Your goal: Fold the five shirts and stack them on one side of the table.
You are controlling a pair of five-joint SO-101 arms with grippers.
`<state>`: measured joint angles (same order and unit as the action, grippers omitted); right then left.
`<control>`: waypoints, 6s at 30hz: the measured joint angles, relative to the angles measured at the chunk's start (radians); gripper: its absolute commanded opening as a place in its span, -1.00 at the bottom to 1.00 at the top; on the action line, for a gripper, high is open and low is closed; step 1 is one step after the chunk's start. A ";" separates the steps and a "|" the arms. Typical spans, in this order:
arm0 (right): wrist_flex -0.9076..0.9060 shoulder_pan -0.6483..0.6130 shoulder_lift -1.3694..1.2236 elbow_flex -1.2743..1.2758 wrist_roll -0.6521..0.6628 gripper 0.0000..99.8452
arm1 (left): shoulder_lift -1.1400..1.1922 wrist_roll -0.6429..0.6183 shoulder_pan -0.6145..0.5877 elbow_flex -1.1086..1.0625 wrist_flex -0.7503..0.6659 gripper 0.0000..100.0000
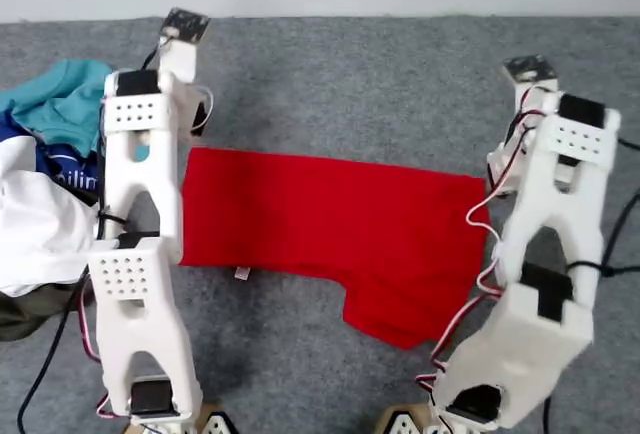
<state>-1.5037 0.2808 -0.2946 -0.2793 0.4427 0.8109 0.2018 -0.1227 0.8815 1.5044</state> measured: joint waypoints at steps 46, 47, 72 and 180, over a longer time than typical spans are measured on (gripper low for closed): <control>0.439 -0.327 1.336 1.741 0.758 -0.95 | -0.577 0.183 0.152 -0.921 0.229 -0.88; 0.442 -0.327 1.336 1.741 0.758 -0.95 | -0.577 0.183 0.152 -0.921 0.229 -0.88; 0.753 -0.330 1.085 1.428 0.664 -0.80 | -0.577 0.186 0.152 -0.927 0.229 -0.88; 0.723 -0.358 0.244 0.743 0.520 -0.63 | -0.578 0.186 0.152 -0.962 0.229 -0.88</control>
<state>-0.7810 -0.0767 -0.0506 0.4634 0.9628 0.2325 0.3874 0.0292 -0.0806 1.7331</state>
